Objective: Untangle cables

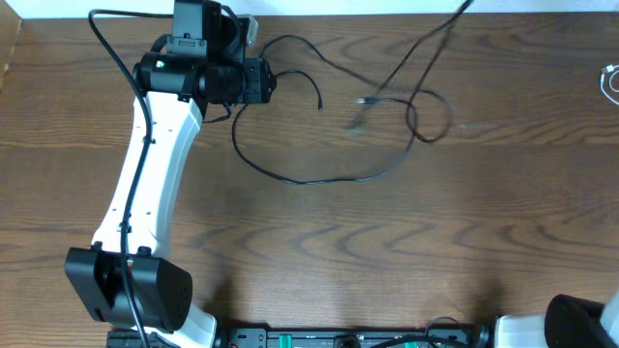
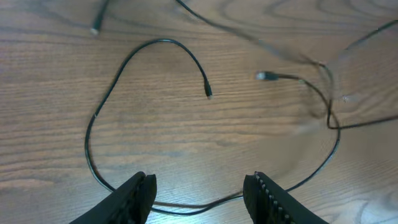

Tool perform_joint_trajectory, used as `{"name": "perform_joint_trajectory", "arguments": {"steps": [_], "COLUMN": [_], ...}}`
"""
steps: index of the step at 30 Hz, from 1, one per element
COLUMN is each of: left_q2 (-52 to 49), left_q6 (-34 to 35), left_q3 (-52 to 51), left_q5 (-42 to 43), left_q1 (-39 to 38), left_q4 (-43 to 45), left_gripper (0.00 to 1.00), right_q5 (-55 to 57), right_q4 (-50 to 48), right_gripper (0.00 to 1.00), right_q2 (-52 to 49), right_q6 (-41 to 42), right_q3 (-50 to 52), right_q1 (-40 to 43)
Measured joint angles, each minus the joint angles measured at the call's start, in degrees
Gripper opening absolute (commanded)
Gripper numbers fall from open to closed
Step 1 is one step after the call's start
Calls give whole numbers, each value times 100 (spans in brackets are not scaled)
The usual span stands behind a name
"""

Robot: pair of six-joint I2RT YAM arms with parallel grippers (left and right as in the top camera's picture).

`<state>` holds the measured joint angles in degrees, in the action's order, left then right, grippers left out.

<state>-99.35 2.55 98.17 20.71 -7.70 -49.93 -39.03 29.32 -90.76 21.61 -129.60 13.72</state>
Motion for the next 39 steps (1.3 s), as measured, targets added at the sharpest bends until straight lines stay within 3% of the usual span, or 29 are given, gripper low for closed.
{"name": "perform_joint_trajectory", "arguments": {"steps": [5,12,23,39], "left_q2": [-11,-417,-1163,-2446], "left_q6": [-2,-208,-1191,-1449], "left_q3": [0,-4,-291,-313], "left_q5": [0,31,752,914], "left_q1": [0,-55,-1134,-3388], "left_q4": [-111,-483,-190,1926], "left_gripper": [52,51,52,58], "right_q5": [-17,-114,-232,-378], "right_q4": [-2,605,1478,1967], "right_gripper": [1,1,1,1], "right_q2": [166,151,-721,-813], "right_q6": [214,678,651,396], "right_q3": [-920,-1062,-1032,-1016], "right_q1": [1185,2426,2575,2575]}}
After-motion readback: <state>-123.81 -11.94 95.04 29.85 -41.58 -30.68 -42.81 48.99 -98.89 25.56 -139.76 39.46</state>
